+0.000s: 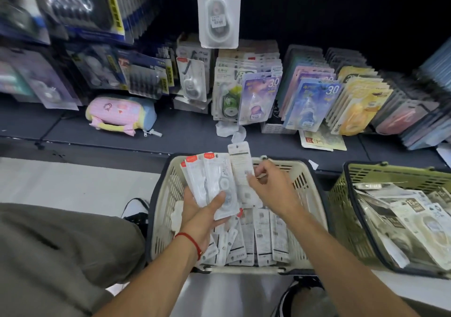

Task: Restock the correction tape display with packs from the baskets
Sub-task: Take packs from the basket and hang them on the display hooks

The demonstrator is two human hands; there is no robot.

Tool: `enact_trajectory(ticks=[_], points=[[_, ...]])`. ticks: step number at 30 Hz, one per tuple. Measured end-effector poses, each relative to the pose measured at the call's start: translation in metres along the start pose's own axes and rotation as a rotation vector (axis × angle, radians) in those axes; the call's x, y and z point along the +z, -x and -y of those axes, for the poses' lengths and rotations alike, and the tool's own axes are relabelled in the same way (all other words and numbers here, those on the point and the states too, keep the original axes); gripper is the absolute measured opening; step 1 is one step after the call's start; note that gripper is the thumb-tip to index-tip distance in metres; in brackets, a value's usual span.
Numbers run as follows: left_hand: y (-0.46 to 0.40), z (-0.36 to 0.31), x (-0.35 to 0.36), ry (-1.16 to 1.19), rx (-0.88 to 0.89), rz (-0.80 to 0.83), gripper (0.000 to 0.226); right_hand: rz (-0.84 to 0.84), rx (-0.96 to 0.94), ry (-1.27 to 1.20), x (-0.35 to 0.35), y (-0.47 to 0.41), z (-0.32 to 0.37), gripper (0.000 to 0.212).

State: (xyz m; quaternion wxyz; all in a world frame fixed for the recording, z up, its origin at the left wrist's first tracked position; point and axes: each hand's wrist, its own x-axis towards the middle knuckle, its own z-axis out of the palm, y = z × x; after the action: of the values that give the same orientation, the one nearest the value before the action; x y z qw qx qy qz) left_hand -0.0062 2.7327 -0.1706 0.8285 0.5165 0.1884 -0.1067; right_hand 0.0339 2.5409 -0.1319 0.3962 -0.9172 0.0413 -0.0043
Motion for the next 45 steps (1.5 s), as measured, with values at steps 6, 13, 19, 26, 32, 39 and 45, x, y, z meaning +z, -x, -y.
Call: enact_trajectory(ticks=[6, 13, 19, 26, 32, 39, 45], points=[[0.004, -0.025, 0.001, 0.03, 0.127, 0.084, 0.07, 0.01, -0.214, -0.221, 0.013, 0.011, 0.047, 0.032], [0.009, -0.094, 0.014, 0.044, 0.245, 0.256, 0.064, 0.038, -0.184, -0.378, -0.023, -0.026, 0.085, 0.062], [-0.009, -0.189, 0.047, -0.088, 0.335, 0.351, 0.074, 0.173, -0.126, -0.566, -0.08, -0.069, 0.137, 0.044], [-0.035, -0.269, 0.077, -0.212, 0.387, 0.506, 0.073, -0.146, -0.269, -0.513, -0.136, -0.097, 0.162, 0.042], [-0.048, -0.273, 0.091, -0.11, 0.51, 0.268, 0.081, -0.271, -0.255, -0.54, -0.146, -0.129, 0.147, 0.008], [-0.052, -0.268, 0.087, -0.132, 0.596, 0.178, 0.082, -0.256, -0.267, -0.59, -0.149, -0.147, 0.148, 0.015], [-0.056, -0.267, 0.091, -0.101, 0.654, 0.137, 0.082, -0.311, -0.261, -0.631, -0.151, -0.152, 0.157, 0.027]])
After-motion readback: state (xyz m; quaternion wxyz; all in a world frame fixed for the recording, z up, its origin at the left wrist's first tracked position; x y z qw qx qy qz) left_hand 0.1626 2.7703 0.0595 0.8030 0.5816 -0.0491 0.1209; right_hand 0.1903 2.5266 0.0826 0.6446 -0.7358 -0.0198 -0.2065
